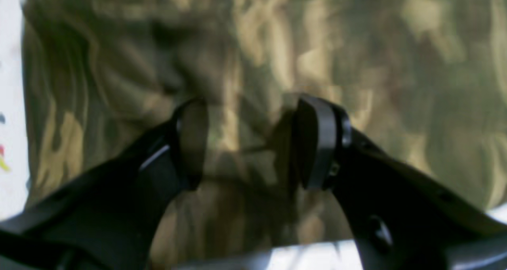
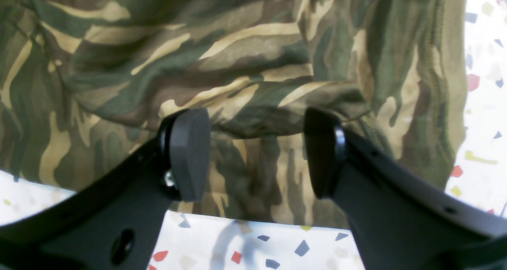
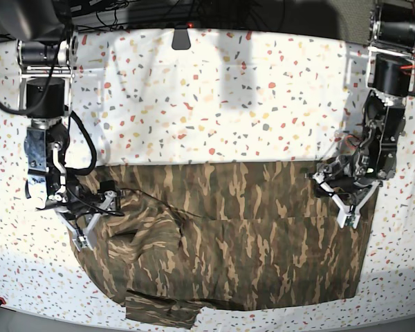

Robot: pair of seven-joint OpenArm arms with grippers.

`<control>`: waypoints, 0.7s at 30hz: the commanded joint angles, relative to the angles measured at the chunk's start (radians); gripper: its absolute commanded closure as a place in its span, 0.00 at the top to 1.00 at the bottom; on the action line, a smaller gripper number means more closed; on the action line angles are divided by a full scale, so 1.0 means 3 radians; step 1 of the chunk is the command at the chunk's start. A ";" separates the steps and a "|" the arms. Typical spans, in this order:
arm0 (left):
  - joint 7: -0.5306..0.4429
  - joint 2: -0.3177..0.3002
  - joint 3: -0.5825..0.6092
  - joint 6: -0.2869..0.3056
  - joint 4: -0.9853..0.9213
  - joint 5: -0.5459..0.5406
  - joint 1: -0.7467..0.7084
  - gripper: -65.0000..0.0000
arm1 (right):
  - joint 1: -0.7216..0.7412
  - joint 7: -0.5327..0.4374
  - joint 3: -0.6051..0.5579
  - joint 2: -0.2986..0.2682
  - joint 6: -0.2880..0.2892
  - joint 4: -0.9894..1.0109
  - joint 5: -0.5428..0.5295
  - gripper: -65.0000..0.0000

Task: Fold the T-shirt properly
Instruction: 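Pull the grasped fold edge with both grippers back toward the robot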

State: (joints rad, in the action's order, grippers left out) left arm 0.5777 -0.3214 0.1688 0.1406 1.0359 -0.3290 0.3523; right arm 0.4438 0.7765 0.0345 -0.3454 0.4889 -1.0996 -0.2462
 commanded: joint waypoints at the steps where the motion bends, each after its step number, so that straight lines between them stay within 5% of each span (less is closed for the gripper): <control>1: -0.0014 -0.0038 -0.0018 0.0023 -0.0076 0.0009 0.0123 0.53 | 0.0108 -0.0074 0.0018 -0.0039 0.0034 -0.0042 -0.0071 0.58; 10: -0.0231 0.0027 -0.0018 0.0160 -0.0445 0.0022 0.0113 0.53 | 0.0102 -0.0673 0.0018 0.0031 0.0097 0.0633 0.0112 0.58; 15: 0.0184 0.0018 -0.0018 0.0331 -0.0443 0.0018 0.0069 0.53 | 0.0028 -0.0595 0.0018 0.0042 0.0095 0.0865 0.0196 0.58; 21: 0.0200 0.0009 -0.0018 0.0332 -0.0443 0.0009 -0.0099 0.53 | -0.0159 -0.0425 0.0018 -0.0070 0.0121 0.0680 0.0017 0.58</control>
State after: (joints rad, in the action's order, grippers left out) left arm 0.5034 -0.3157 0.1585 0.2398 0.9199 -0.3264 0.3515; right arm 0.3977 0.5877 0.0387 -0.3542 0.5251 -0.9005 -0.2596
